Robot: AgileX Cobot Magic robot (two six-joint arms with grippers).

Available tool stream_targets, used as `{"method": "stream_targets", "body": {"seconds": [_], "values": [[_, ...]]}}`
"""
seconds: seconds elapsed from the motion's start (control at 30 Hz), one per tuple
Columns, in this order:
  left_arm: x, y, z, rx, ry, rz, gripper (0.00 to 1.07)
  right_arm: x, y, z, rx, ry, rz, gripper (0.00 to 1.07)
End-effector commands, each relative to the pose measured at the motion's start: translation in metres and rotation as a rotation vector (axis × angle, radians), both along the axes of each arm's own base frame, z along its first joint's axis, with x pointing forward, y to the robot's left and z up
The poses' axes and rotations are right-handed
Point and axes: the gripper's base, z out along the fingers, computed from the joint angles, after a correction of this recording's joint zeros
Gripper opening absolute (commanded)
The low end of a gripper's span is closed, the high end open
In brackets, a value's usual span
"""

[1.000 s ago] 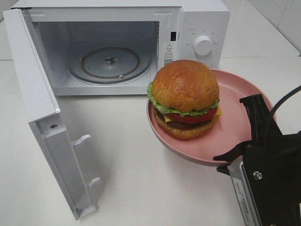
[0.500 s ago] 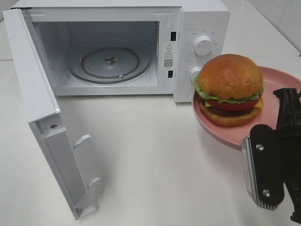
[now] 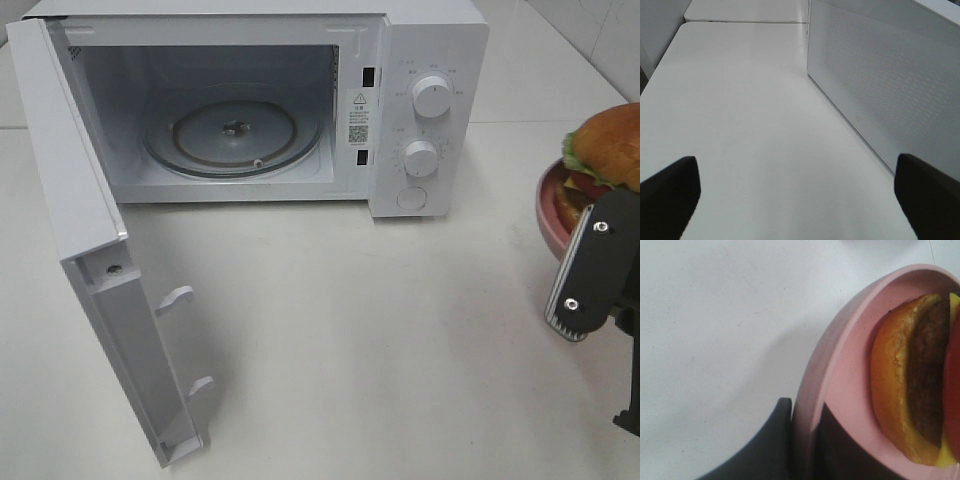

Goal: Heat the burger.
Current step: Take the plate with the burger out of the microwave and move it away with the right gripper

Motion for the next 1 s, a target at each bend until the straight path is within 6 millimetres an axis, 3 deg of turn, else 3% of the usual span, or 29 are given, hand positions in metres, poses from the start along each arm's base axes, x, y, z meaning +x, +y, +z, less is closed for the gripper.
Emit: {"method": "stream_targets", "body": {"seconds": [0.03,0.43,0.73,1.0], "values": [[-0.002,0.000,0.001,0.001,-0.030,0.001,0.98,0.001,-0.009,0.006,0.001,-0.056,-0.130,0.00],[-0.002,0.000,0.001,0.001,-0.030,0.001,0.98,-0.002,-0.022,0.008,0.042,-0.097,-0.385,0.00],[-0.002,0.000,0.001,0.001,-0.030,0.001,0.98,-0.002,-0.022,0.008,0.083,-0.114,-0.441,0.00],[-0.002,0.000,0.001,0.001,-0.030,0.001,0.98,0.009,-0.011,-0.016,0.098,-0.074,-0.543,0.00]]}}
